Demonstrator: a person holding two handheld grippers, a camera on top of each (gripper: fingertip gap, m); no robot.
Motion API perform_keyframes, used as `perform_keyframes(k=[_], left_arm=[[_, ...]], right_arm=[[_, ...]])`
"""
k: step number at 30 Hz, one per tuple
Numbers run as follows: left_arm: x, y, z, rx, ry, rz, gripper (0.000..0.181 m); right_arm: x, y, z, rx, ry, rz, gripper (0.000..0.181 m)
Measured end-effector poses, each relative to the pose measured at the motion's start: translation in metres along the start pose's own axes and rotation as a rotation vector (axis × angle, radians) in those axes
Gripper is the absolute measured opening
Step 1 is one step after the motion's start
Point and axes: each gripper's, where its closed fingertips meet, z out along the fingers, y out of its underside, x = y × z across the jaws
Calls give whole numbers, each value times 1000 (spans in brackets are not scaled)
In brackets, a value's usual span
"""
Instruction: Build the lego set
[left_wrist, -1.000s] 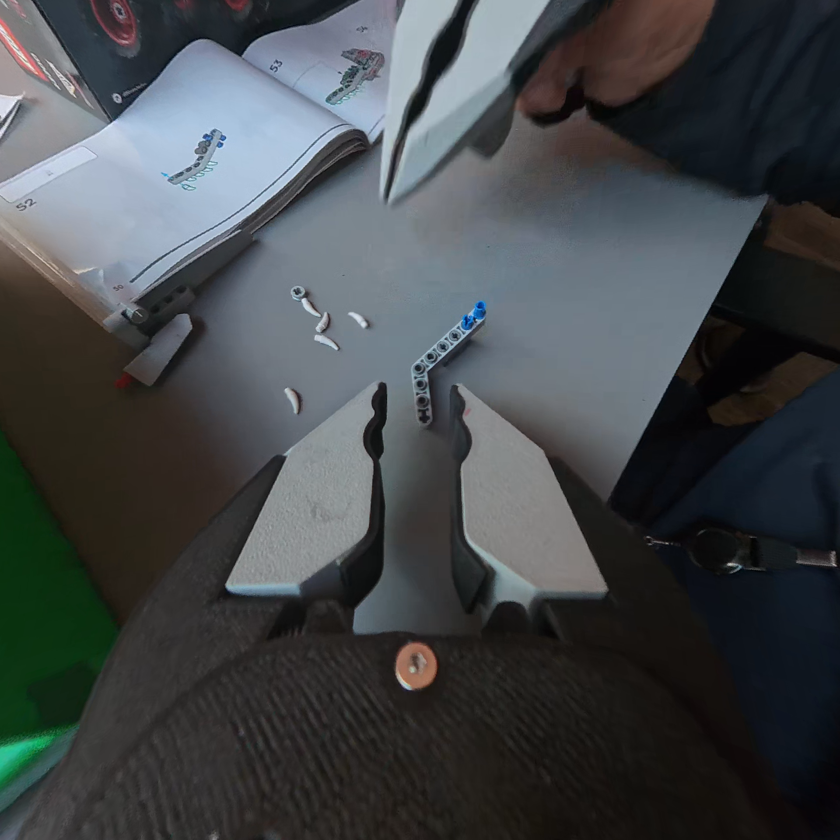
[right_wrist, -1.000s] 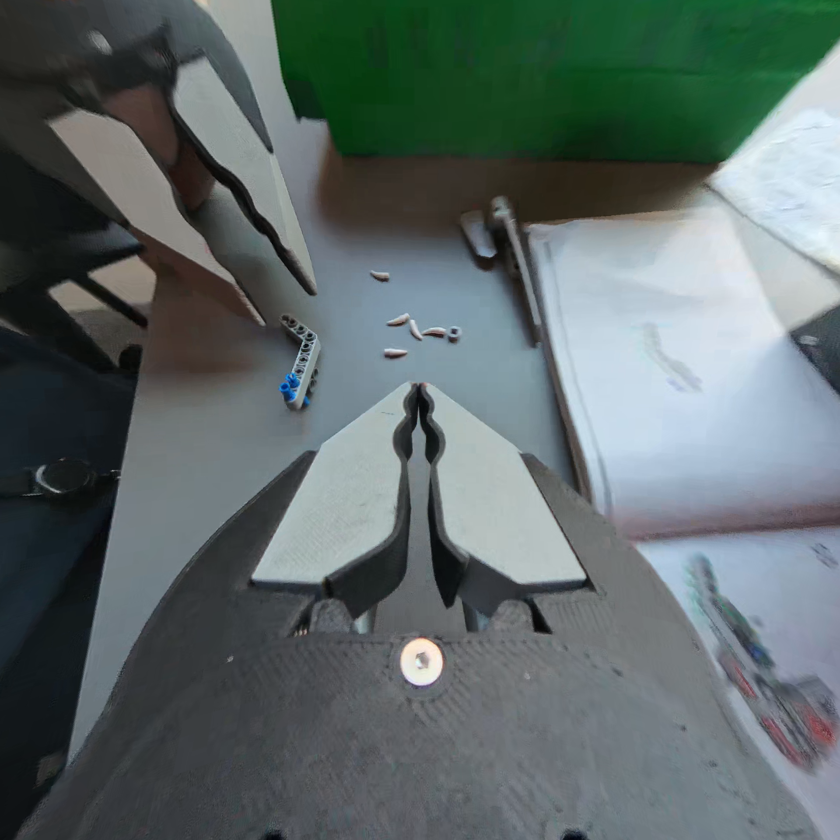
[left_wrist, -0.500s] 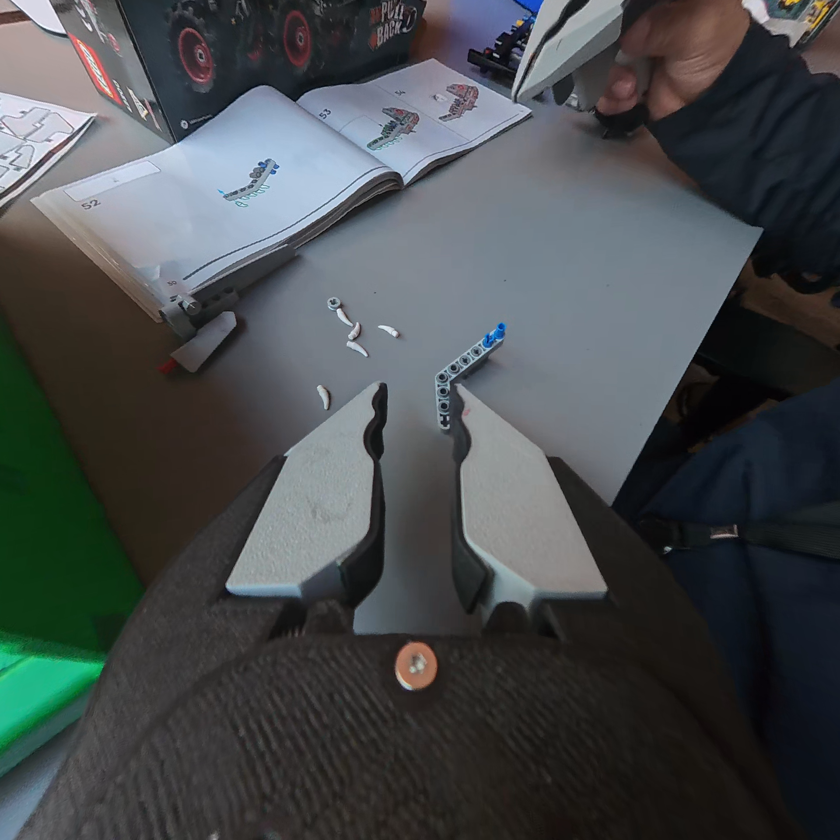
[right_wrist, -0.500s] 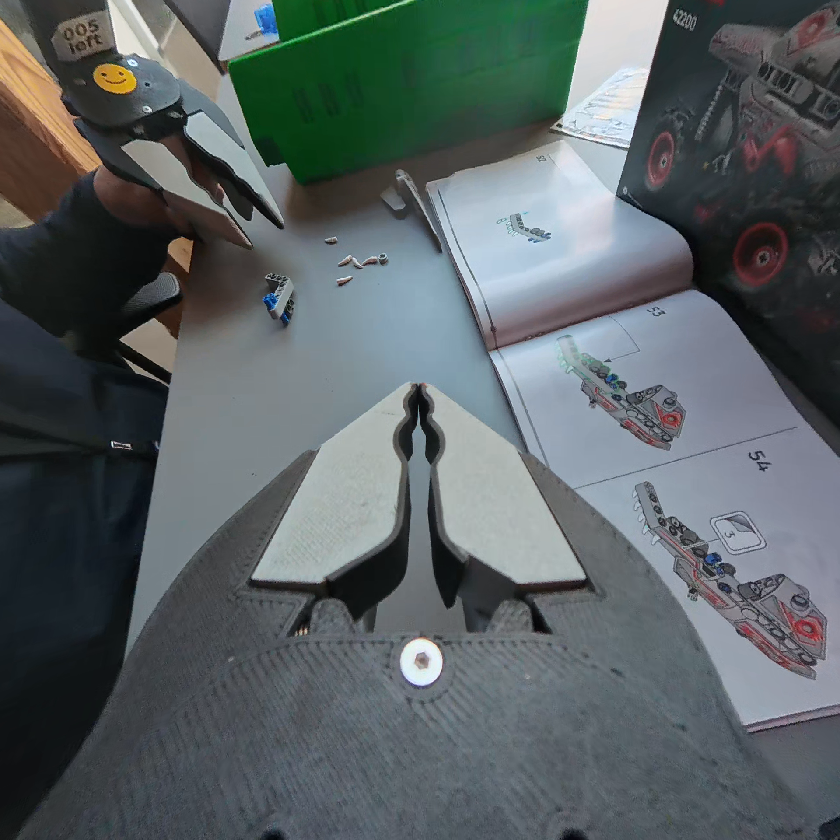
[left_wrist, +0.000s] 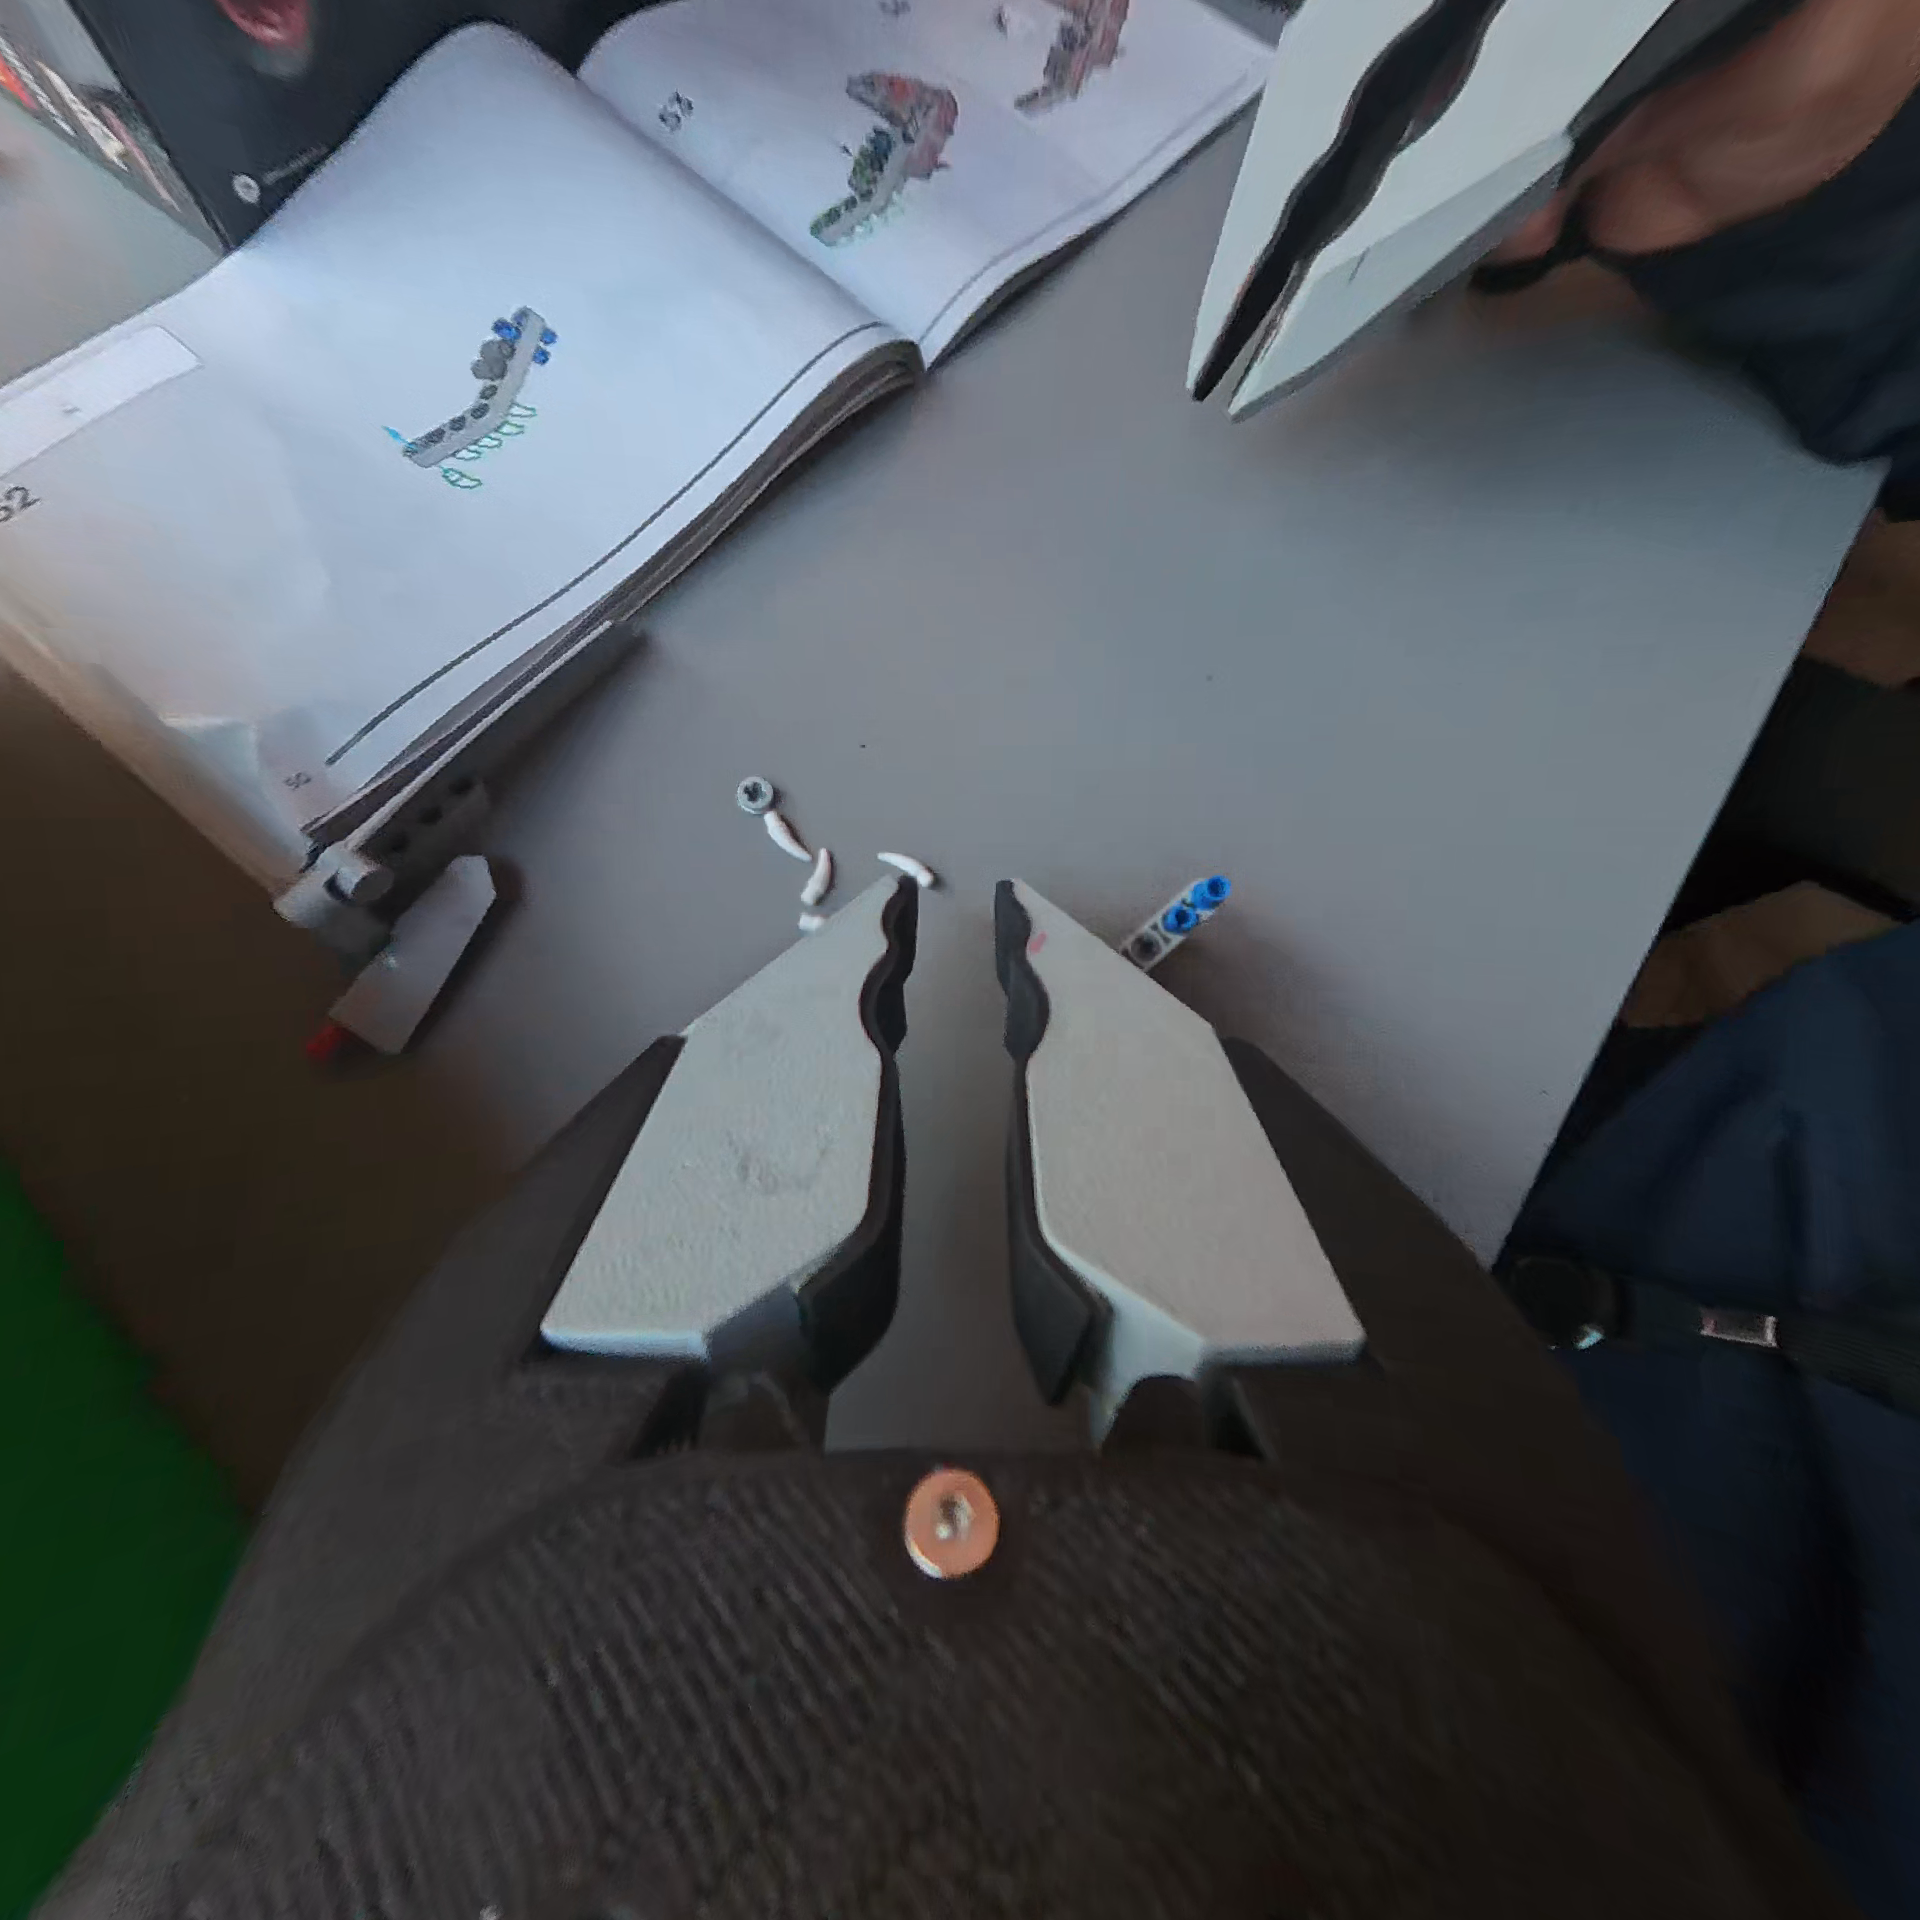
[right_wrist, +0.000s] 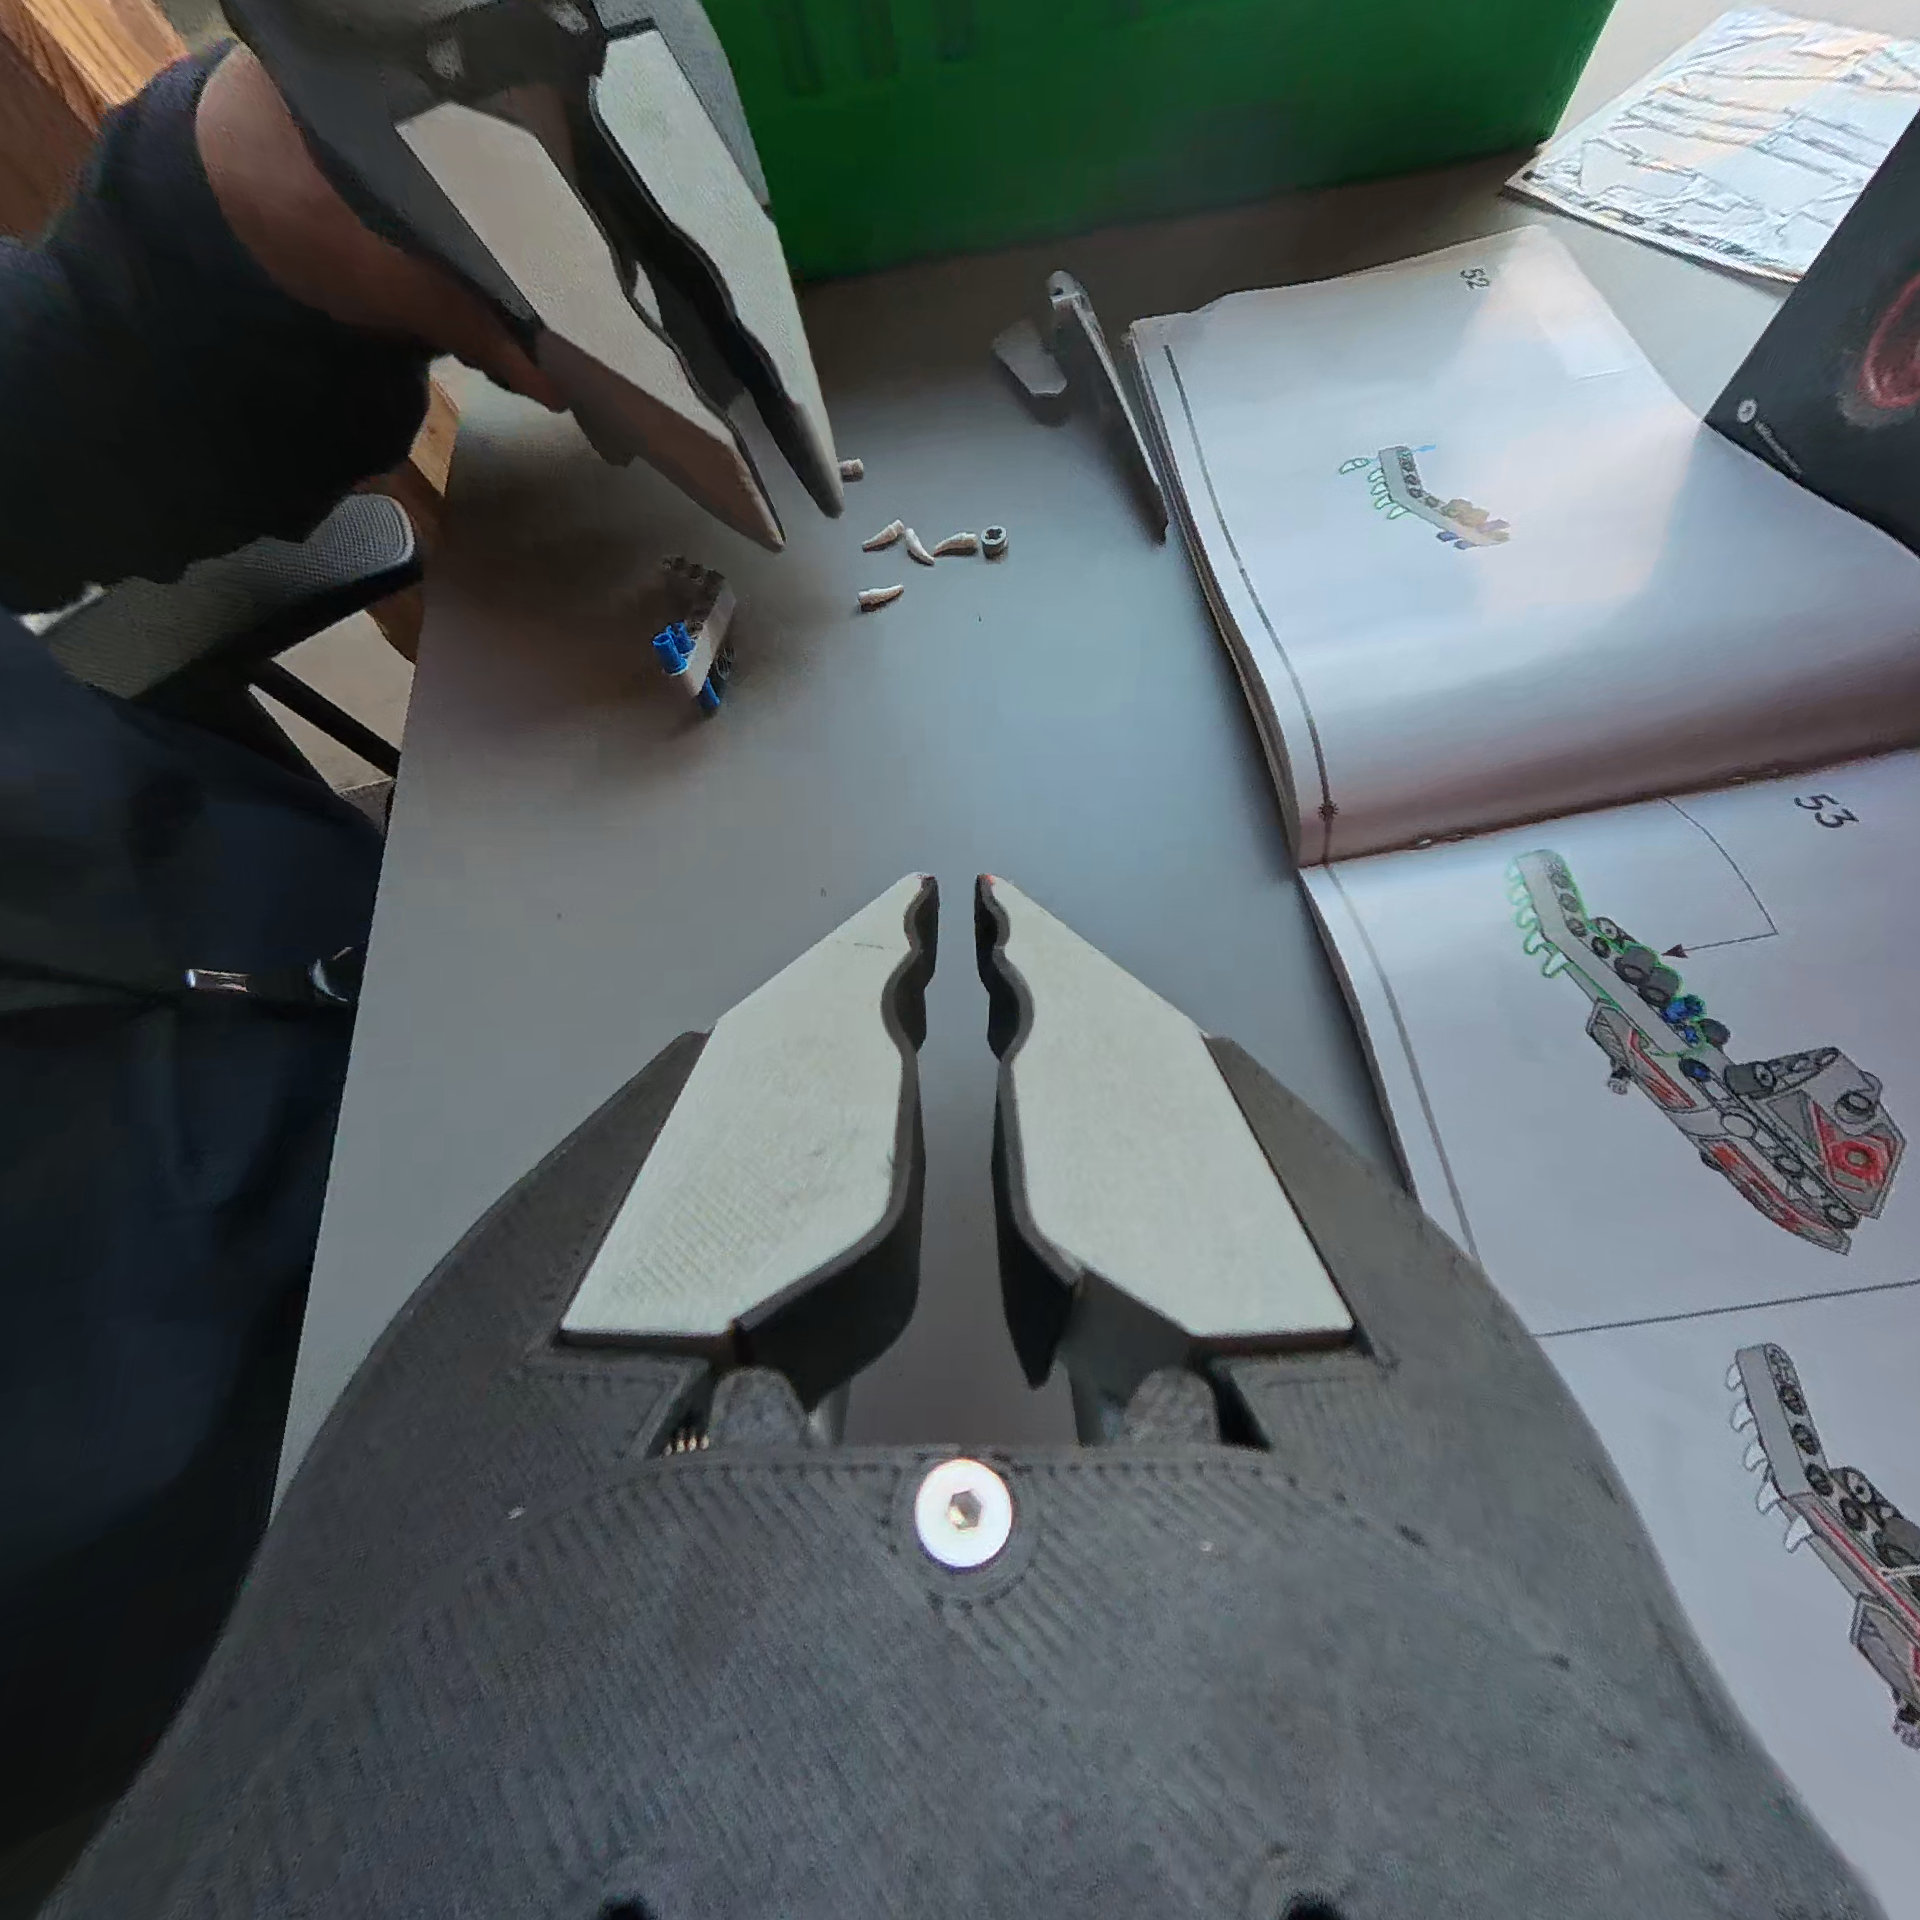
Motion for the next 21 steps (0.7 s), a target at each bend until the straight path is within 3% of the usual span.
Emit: perform_keyframes(k=[10, 21], left_arm=[[-5, 8, 21, -159, -22, 16, 11], [-9, 6, 25, -170, -20, 34, 1]], right_arm=[[5, -11, -20, 94, 8, 43, 3], [-5, -8, -15, 47, 14, -24, 2]])
